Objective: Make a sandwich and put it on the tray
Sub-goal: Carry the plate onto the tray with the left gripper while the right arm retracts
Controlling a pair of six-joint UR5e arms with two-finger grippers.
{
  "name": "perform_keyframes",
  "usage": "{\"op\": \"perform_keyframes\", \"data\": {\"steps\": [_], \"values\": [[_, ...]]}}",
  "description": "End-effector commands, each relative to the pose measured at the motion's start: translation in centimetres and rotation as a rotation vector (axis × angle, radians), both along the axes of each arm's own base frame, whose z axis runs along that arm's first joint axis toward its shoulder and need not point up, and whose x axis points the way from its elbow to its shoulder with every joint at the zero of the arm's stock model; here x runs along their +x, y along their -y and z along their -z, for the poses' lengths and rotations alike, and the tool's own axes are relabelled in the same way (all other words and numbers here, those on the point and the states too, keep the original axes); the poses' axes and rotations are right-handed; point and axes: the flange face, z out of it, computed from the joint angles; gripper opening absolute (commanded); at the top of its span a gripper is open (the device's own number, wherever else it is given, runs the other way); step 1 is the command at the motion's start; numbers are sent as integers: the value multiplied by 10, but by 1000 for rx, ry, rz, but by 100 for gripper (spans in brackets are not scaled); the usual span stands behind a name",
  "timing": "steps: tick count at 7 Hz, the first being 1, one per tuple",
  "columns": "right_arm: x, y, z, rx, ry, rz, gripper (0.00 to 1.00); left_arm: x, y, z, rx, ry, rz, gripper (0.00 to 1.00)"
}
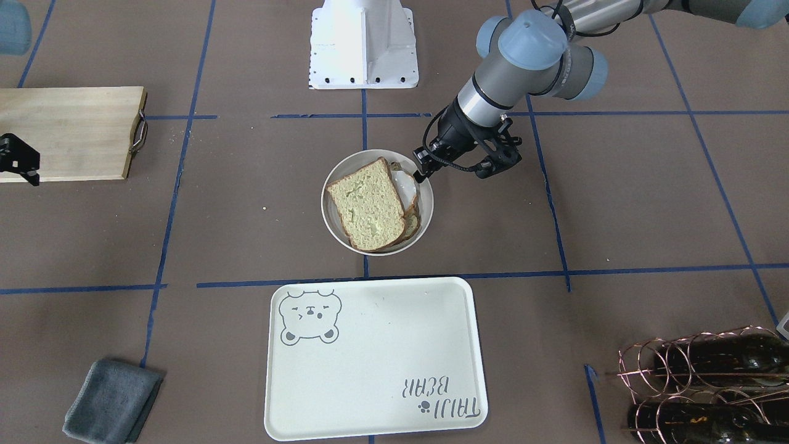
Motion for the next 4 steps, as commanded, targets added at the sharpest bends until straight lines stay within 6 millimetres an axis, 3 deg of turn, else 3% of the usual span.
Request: {"op": "perform_keyframes", "data": {"steps": [1, 3, 4], "values": [[67, 16, -56, -29, 63, 19, 100, 20, 74, 0, -125, 31, 118, 0], [97, 5, -77, -66, 48, -46, 100, 56, 123, 19, -190, 59, 246, 0], [102, 7, -74, -56, 45, -56, 100, 71, 136, 11, -211, 27, 271, 0]]}}
